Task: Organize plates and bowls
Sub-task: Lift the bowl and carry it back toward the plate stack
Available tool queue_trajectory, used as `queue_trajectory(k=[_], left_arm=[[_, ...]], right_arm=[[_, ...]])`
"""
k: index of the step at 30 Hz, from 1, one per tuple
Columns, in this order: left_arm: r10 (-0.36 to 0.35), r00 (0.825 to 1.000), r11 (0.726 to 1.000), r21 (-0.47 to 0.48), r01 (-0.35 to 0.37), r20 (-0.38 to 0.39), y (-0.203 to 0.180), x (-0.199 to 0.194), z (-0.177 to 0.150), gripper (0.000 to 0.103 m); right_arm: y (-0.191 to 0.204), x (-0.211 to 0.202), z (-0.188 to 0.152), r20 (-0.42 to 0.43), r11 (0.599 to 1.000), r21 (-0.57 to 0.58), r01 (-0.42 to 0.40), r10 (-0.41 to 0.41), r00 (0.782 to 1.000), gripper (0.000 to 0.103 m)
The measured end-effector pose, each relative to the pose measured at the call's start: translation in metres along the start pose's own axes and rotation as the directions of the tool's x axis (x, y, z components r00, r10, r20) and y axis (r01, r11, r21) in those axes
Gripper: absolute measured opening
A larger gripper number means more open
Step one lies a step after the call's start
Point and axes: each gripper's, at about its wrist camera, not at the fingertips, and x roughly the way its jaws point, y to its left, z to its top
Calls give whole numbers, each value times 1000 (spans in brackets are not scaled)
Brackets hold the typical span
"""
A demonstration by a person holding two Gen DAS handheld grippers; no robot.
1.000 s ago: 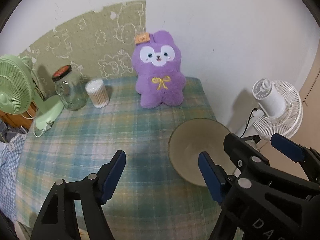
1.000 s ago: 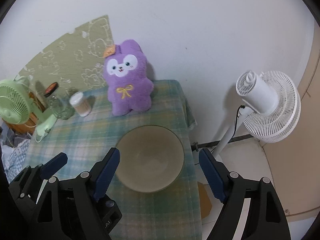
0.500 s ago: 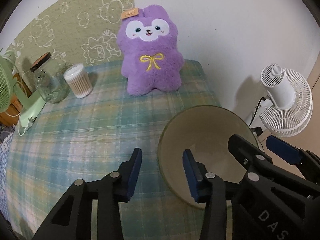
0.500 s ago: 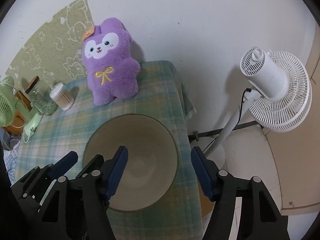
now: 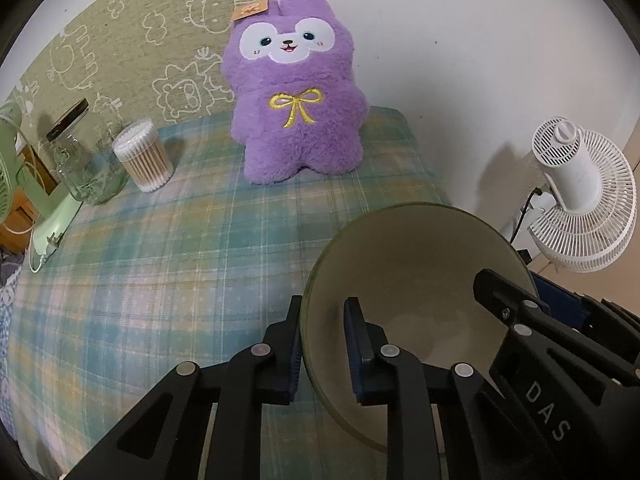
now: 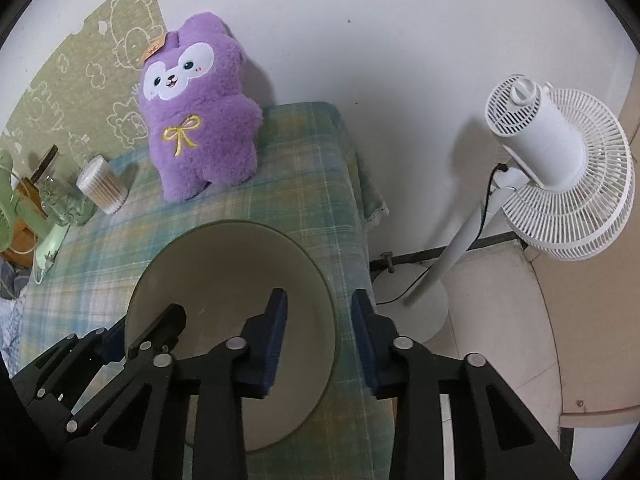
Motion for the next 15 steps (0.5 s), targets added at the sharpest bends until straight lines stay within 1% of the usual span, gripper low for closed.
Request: queue_trajectory(k=[3,5,9,15], left_arm=[[7,1000,1000,12,-7,-1,-1,4,2,17],[22,1000,999,30,-22,10,-3,4,1,17],[21,1000,999,39,-21,9,-3,6,3,17],[10,1000,999,31,-10,-3,-2,6,3,17]], right_arm=[[1,6,0,-16,1000,-1,-4,4,1000,23],[0,9,-1,-16,1000,2,2,-2,1000,20],[-1,8,-2,4,1000,7,-2,2,1000,20],[1,6,-2,-5,1000,15,9,-9,1000,20]])
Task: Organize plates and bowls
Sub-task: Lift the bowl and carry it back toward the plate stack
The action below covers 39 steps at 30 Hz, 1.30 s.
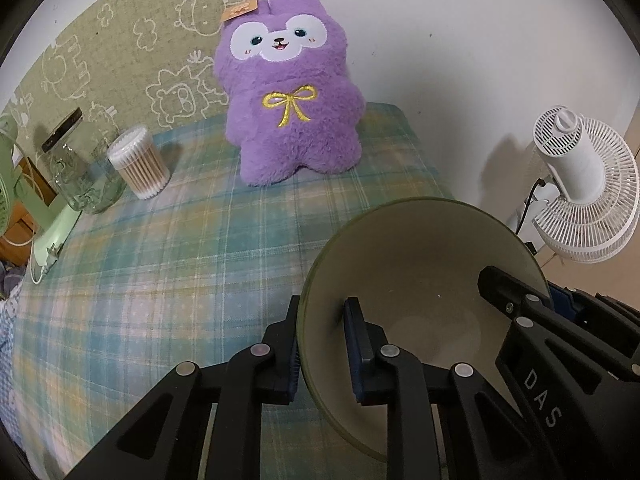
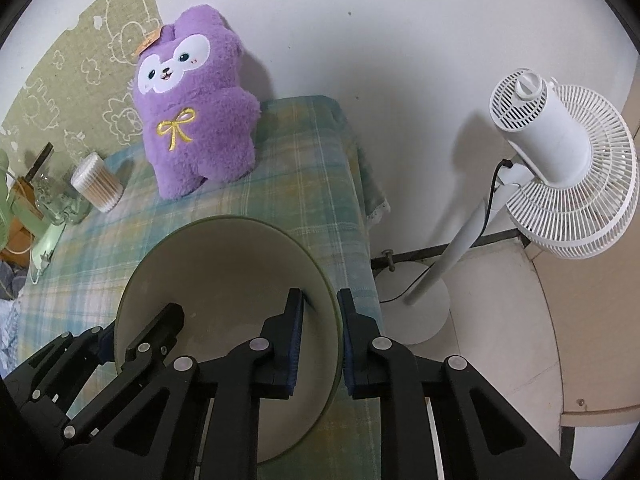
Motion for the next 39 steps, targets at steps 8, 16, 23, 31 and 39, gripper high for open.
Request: queue_trajectory(k=[8,16,23,31,39], left_arm=[[-22,1000,1000,-18,22,-2,2,-14,-2,17],[-31,999,999,-25,32,27,10,-43,-3,17],[-39,998,999,-28,40,56,13,-68,-5,17],[-50,996,998,-24,52,76,18,-98,-12,17],[-54,994,997,-54,59,95,33,-130,-26,17]], right_arm=[[3,-18,-2,7,1000,18,8,-8,1000,20],[11,-51,-3,47,1000,17,4,-5,999,20],[16,-78,-8,72,1000,19,7,-8,997,20],[22,-113,-19,95,1000,17,17,-19,995,20],[41,-146,-34,114,1000,3,12,-12,993,20]])
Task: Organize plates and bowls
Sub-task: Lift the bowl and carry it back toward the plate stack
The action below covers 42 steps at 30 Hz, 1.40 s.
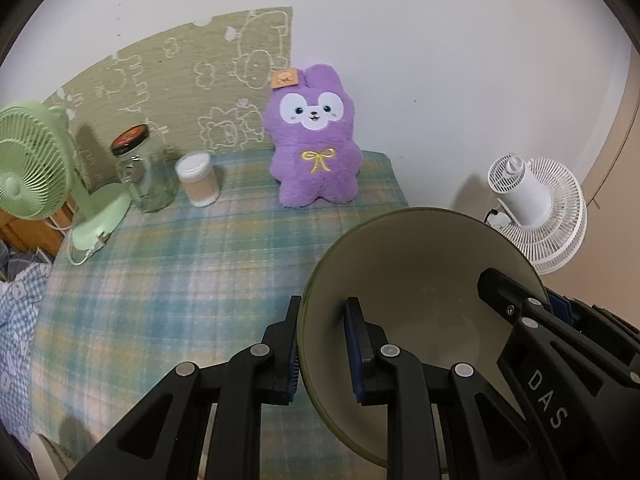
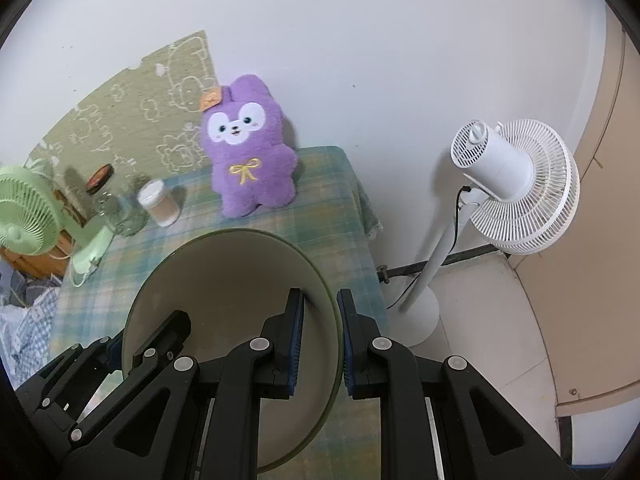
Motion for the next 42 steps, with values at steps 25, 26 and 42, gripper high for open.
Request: queue_trajectory(k=[25,26,42], left_arm=[[6,999,1000,-28,-5,48,95,-90,-40,18],[5,999,1000,-28,-4,47,101,-93,-43,18],[-25,998,1000,-4,25,58,186,-133,-76,19]], right_arm=[[107,-82,-53,48,999,-47,-4,6,999,20],[112,-84,-56,48,999,-46,-2,5,999,20],[205,-119,-103,62,998,-50,28,-25,998,20]])
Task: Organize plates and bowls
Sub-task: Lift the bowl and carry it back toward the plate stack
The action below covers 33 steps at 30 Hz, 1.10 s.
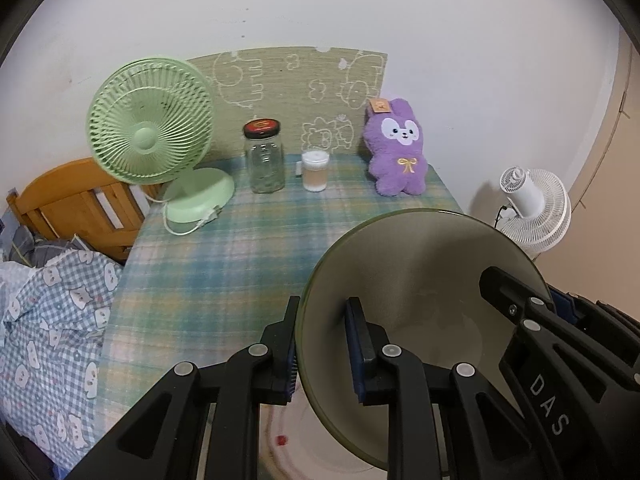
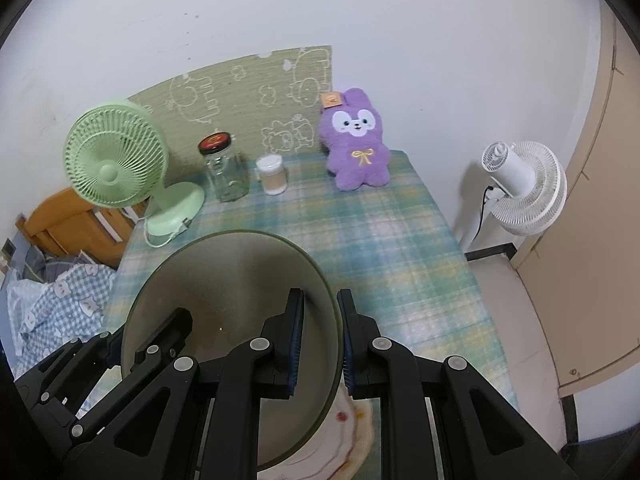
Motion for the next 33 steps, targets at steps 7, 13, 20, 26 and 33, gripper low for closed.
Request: queue_trajectory(k=[7,13,20,26,33], left_arm=[[3,1000,1000,1,-3,-6,40,-10,-18,19],[5,1000,1000,-3,-5,-21,68,-13,-35,19],[12,999,1000,-1,-12,-50,94,-11,-56,19],[23,996,1000,-10,-24,-89,114,-4,-74,19],[37,991,999,-25,-40,-128,131,6,-89,19]], right_arm=[[37,-4,-19,-17,1000,-11,-5,5,1000,20],[65,-5,-41,-32,1000,-10,-13,13,999,20],[92,1,-67,-59,1000,-15,-20,19,998,20],[109,13,-85,-103,999,-27,-28,25,994,20],[126,26,-98,-142,998,-47,-33,26,990,20]])
